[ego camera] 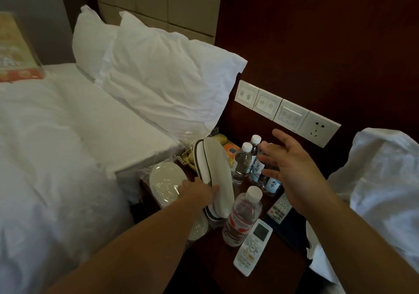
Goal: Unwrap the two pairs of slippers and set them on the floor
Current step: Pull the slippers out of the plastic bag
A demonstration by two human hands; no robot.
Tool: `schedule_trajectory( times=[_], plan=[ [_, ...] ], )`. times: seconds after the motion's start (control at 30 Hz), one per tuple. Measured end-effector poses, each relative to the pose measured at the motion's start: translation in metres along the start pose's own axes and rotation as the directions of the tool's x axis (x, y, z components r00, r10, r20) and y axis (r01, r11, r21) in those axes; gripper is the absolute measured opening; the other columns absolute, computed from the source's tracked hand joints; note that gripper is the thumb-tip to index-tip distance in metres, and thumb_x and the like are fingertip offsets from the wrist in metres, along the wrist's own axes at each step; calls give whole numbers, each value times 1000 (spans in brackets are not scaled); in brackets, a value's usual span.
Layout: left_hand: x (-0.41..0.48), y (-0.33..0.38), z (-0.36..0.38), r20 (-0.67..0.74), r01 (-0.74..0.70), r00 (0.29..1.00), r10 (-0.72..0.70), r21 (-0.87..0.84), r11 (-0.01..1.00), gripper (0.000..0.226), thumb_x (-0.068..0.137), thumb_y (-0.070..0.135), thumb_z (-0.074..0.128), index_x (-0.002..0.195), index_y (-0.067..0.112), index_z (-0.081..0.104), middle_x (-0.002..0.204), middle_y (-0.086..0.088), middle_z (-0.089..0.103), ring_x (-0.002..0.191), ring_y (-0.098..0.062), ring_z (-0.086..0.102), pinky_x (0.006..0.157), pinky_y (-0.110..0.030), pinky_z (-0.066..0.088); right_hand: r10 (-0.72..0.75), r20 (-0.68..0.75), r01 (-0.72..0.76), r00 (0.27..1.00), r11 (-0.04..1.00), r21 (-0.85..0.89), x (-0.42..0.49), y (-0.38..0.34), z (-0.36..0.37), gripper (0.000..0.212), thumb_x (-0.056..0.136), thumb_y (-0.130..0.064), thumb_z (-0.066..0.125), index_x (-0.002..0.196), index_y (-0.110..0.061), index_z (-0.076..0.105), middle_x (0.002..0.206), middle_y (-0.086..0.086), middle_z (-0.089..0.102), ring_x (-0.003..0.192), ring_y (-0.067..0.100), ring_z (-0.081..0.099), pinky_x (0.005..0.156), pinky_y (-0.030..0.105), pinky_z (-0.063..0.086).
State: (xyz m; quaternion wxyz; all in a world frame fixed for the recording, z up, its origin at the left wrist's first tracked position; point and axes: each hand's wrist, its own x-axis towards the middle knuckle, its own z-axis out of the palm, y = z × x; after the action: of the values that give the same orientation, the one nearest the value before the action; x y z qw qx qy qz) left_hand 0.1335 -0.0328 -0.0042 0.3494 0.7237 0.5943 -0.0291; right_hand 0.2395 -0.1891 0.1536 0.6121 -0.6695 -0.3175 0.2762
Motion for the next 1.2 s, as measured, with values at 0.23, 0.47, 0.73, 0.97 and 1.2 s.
schedule_trajectory(
  times=[0.23, 0.47, 0.73, 0.97, 1.2],
  plan=[
    [1, -39, -22, -147, -36, 989, 25, -73, 997, 96, 65, 84, 46, 145, 32, 31, 153, -16, 21, 138, -42, 19, 108, -56, 26, -23, 25, 23, 999, 1000, -9, -5, 1, 8, 59, 86, -33, 69, 138, -39, 42, 106, -15, 67, 106, 13, 63, 87, 39, 53],
    [-7, -107, -30, -216, 93, 963, -159, -285, 954, 112, 62, 71, 68, 150, 30, 12, 150, -18, 20, 136, -41, 24, 109, -55, 28, -55, 41, 55, 998, 998, 7, -9, -3, 23, 61, 85, -33, 71, 139, -37, 42, 95, -21, 70, 91, 6, 69, 70, 26, 57],
    [-26, -128, -4, 78, 214, 975, -209, -586, 781, 121, 63, 60, 79, 151, 21, 6, 152, -16, 27, 128, -38, 44, 87, -48, 49, -97, 59, 96, 994, 995, 18, -22, -9, 39, 61, 83, -35, 73, 137, -39, 44, 109, -11, 68, 103, 10, 67, 83, 36, 54],
    [-26, -125, 4, 137, 217, 975, -174, -743, 633, 33, 80, 27, 72, 104, 6, 64, 92, -7, 68, 80, -21, 67, 66, -34, 53, -90, 61, 89, 994, 996, 31, -28, -15, 43, 59, 84, -32, 72, 136, -38, 46, 106, -12, 70, 100, 9, 69, 77, 33, 56],
    [-35, -124, -35, -28, 11, 998, -53, -782, 623, 15, 88, 27, 60, 85, 15, 53, 90, -11, 60, 78, -26, 59, 60, -38, 56, -75, 96, 72, 993, 997, 25, -41, -20, 55, 57, 85, -30, 71, 136, -38, 46, 107, -11, 70, 100, 11, 68, 80, 36, 55]
  ],
)
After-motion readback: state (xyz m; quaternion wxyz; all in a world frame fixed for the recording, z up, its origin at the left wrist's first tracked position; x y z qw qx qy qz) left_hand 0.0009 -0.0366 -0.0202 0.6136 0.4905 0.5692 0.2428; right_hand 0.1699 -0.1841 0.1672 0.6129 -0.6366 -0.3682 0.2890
